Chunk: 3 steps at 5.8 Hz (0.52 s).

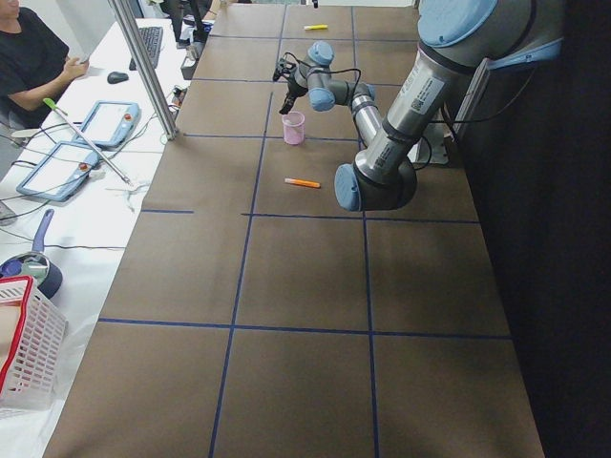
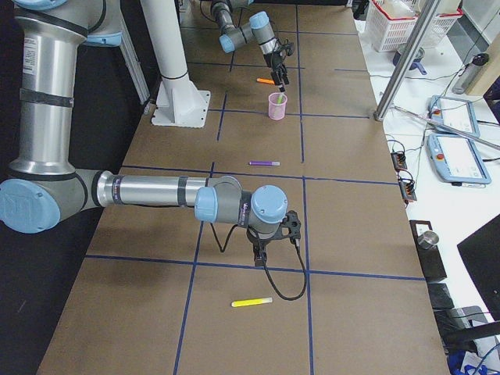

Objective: Collect pens into pen holder
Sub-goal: 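Raise the left gripper away from the holder while the right gripper grasps the yellow marker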

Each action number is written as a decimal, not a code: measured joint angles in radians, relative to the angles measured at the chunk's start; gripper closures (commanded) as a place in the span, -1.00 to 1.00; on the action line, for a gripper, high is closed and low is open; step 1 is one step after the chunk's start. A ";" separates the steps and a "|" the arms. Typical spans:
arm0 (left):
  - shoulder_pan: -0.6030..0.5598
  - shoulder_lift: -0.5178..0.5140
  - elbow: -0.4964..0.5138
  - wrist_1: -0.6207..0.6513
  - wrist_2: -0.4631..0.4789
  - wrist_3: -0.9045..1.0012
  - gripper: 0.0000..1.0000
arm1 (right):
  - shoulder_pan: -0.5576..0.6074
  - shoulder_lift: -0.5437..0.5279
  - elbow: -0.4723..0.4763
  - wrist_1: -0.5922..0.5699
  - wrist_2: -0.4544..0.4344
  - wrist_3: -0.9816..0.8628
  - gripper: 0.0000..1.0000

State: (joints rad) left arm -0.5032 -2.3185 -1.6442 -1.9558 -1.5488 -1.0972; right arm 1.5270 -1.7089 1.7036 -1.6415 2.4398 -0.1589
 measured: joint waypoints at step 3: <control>-0.108 0.099 -0.092 0.028 -0.181 -0.003 -0.86 | -0.033 0.051 -0.193 0.103 -0.097 0.002 -0.96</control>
State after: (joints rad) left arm -0.6114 -2.2191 -1.7365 -1.9283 -1.7300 -1.1004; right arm 1.4938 -1.6578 1.5101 -1.5380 2.3428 -0.1564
